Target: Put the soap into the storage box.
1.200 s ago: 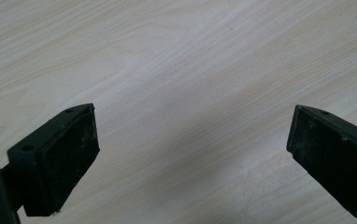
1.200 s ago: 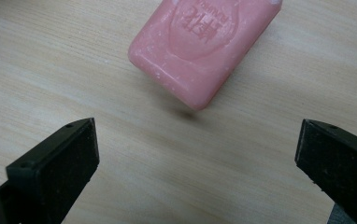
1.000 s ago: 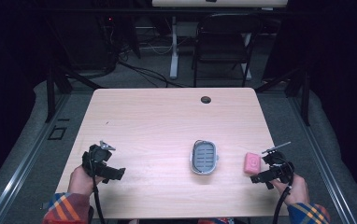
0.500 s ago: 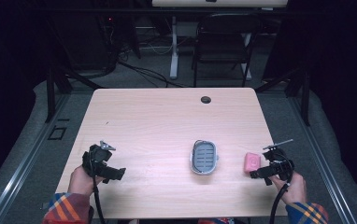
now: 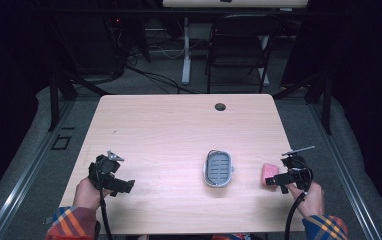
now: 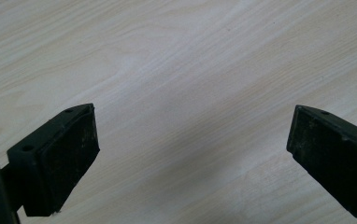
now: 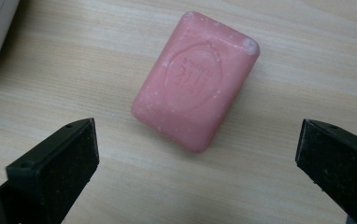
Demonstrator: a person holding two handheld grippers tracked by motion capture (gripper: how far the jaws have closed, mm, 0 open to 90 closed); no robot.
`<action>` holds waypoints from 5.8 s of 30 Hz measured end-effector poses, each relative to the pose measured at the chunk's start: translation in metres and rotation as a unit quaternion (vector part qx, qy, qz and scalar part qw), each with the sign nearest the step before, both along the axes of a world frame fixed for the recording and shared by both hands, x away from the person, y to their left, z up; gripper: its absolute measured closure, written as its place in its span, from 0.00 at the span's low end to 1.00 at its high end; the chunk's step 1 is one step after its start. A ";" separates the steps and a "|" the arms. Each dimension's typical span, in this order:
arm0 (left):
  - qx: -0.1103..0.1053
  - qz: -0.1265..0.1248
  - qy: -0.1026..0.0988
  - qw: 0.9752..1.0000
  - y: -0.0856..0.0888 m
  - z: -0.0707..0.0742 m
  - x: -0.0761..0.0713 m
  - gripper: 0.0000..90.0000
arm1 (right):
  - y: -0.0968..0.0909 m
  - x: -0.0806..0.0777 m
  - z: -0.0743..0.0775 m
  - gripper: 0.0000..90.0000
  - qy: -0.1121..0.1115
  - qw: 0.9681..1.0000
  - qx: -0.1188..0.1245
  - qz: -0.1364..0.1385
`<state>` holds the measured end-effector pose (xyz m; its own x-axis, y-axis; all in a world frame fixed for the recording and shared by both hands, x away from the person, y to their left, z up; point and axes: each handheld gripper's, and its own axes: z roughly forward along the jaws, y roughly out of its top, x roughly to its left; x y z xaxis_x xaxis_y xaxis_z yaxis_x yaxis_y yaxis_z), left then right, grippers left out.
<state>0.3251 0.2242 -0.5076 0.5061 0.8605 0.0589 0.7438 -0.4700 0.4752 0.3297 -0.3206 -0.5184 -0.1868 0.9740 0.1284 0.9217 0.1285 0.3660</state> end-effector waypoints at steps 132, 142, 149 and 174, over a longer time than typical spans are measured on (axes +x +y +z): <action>0.002 -0.004 -0.001 1.000 -0.001 0.000 -0.001 0.03 | 0.029 0.047 -0.001 0.41 0.076 0.996 -0.012 0.050; 0.003 -0.004 -0.001 1.000 -0.001 0.000 -0.001 0.03 | 0.037 0.044 0.006 0.41 0.068 0.996 -0.007 0.065; 0.003 -0.001 -0.008 1.000 -0.001 0.001 -0.002 0.03 | 0.042 0.042 0.019 0.41 0.062 0.994 -0.009 0.086; 0.007 -0.008 -0.004 1.000 -0.002 0.001 -0.002 0.03 | 0.076 0.050 0.068 0.41 0.058 0.986 -0.044 0.148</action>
